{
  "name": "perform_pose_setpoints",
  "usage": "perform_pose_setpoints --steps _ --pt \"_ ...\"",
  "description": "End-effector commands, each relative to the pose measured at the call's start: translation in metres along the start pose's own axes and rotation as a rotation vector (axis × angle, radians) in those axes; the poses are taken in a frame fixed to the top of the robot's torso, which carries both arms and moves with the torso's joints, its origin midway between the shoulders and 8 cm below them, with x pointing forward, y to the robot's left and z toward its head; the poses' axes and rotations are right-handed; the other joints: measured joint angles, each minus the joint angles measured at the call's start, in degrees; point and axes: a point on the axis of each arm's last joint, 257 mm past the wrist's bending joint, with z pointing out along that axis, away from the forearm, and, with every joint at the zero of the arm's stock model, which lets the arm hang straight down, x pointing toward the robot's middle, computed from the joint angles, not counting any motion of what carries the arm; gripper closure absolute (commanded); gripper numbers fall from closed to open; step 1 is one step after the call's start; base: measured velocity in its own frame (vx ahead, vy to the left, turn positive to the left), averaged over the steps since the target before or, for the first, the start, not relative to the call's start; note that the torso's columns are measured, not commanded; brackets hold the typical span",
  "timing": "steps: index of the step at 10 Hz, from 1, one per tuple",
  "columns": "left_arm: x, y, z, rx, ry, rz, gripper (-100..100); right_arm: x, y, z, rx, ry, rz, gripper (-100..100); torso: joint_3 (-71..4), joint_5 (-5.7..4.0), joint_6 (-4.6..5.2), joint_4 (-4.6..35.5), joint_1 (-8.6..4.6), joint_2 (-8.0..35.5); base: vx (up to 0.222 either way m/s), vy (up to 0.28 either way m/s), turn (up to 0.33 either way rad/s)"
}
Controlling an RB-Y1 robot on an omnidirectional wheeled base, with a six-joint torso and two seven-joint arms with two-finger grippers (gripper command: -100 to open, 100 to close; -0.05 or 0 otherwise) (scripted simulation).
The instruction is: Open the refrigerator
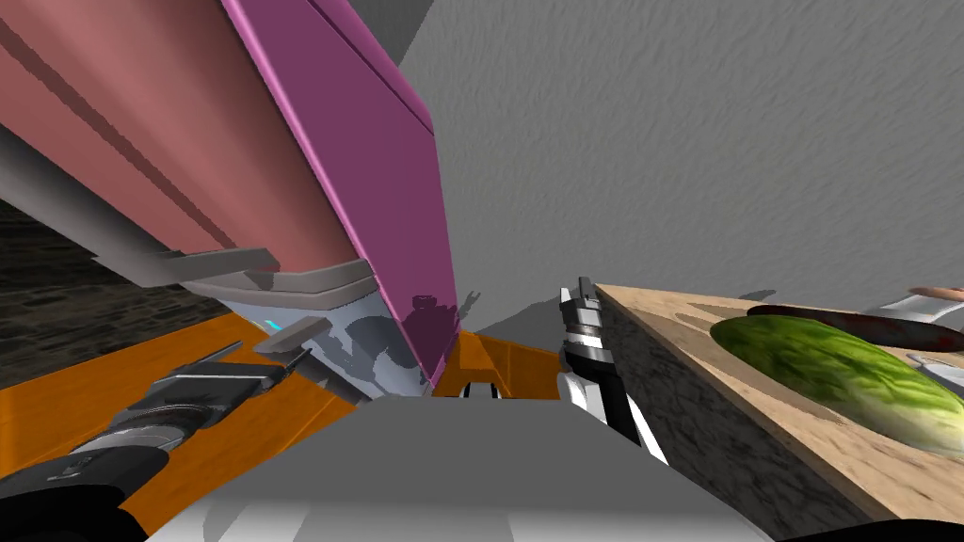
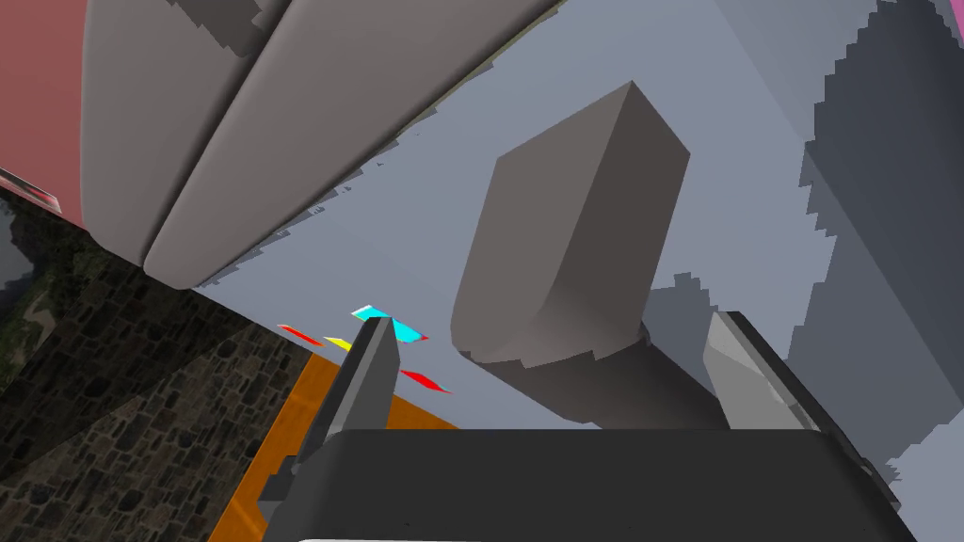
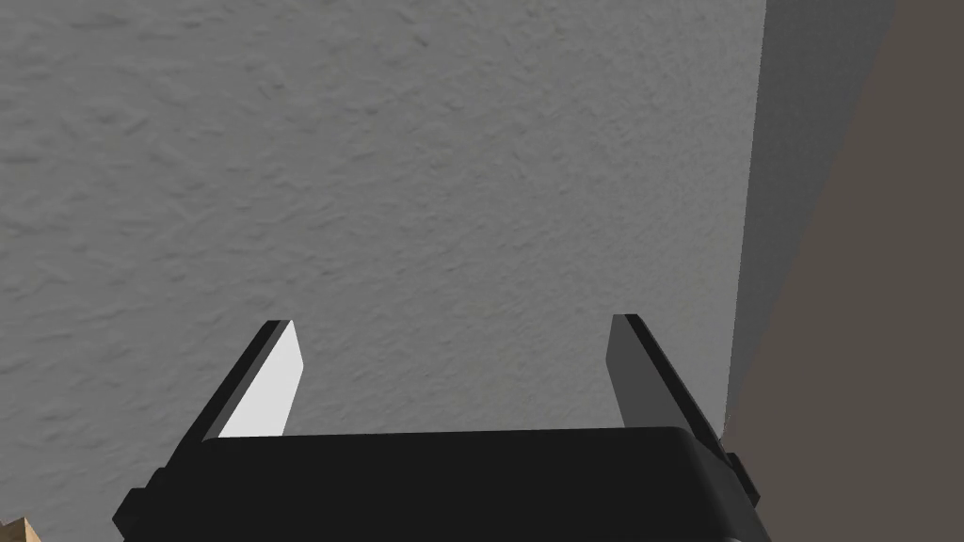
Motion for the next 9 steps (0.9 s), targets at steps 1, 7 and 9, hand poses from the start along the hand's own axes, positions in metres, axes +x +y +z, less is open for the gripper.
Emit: perform_pose_setpoints --steps 1,7,9 --pt "-0.031 -0.036 -0.011 0.082 -0.075 -0.018 -100 0.000 0.000 0.000 0.000 0.000 0.000 0 -0.1 0.00 0.00 0.0 0.01 -0.1 -0.095 -0.065 -0.502" --pt "-0.056 -0.063 -0.023 0.147 -0.130 -0.037 100 0.000 0.000 0.000 0.000 0.000 -0.001 0 0.0 0.01 -0.07 0.0 0.08 0.0 -0.042 -0.037 -0.161" --pt "-0.031 -0.036 -0.011 0.082 -0.075 -0.018 100 0.000 0.000 0.000 0.001 0.000 -0.001 0 -0.1 -0.03 -0.11 0.0 0.29 -0.1 0.069 0.063 0.385"
